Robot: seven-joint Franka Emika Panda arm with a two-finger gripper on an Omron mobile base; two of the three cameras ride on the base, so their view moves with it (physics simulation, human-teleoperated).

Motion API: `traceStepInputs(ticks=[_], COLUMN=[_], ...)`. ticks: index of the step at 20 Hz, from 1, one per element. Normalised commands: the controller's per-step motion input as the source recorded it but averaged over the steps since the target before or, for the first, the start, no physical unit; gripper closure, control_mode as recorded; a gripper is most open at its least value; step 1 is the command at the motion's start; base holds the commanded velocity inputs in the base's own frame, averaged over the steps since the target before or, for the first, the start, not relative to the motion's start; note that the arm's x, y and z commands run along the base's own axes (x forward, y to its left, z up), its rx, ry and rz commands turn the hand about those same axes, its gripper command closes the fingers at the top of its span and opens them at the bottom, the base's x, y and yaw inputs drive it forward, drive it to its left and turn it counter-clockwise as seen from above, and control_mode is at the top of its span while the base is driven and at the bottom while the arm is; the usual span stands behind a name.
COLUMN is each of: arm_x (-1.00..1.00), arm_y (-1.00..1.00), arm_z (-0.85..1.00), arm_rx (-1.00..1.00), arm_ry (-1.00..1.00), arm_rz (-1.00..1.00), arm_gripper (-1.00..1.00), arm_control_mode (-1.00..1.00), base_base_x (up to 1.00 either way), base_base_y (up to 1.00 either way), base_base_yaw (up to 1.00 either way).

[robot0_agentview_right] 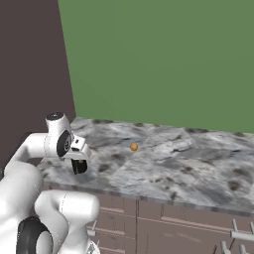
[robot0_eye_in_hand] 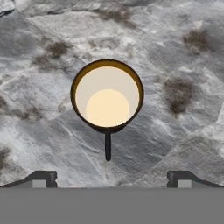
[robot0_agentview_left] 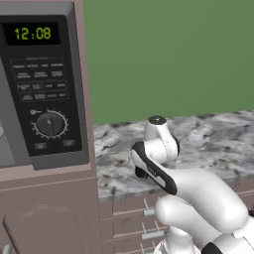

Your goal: Pick the mug from the counter and place it inside the microwave. Then close the microwave.

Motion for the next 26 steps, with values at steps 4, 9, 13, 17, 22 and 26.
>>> traceStepInputs(ticks=[4, 9, 13, 17, 22, 26], arm_x=[0.00, -0.02, 0.00, 0.04, 0.11, 0.15], arm_y=[-0.04, 0.07, 0.05, 0.01, 0.01, 0.04], arm_z=[-0.02, -0.17, -0.24, -0.16, -0.17, -0.04], arm_rx=[0.00, 0.00, 0.01, 0.02, 0.01, 0.00], arm_ry=[0.03, 0.00, 0.00, 0.00, 0.00, 0.00], arm_rz=[0.00, 0.00, 0.00, 0.00, 0.00, 0.00], arm_gripper=[-1.00, -1.00, -1.00, -1.00, -1.00, -1.00], arm_control_mode=[-1.00, -1.00, -1.00, -1.00, -1.00, -1.00], base_base_x=[0.00, 0.00, 0.00, 0.00, 0.00, 0.00], base_base_y=[0.00, 0.00, 0.00, 0.00, 0.00, 0.00], base_base_yaw=[0.00, 0.00, 0.00, 0.00, 0.00, 0.00])
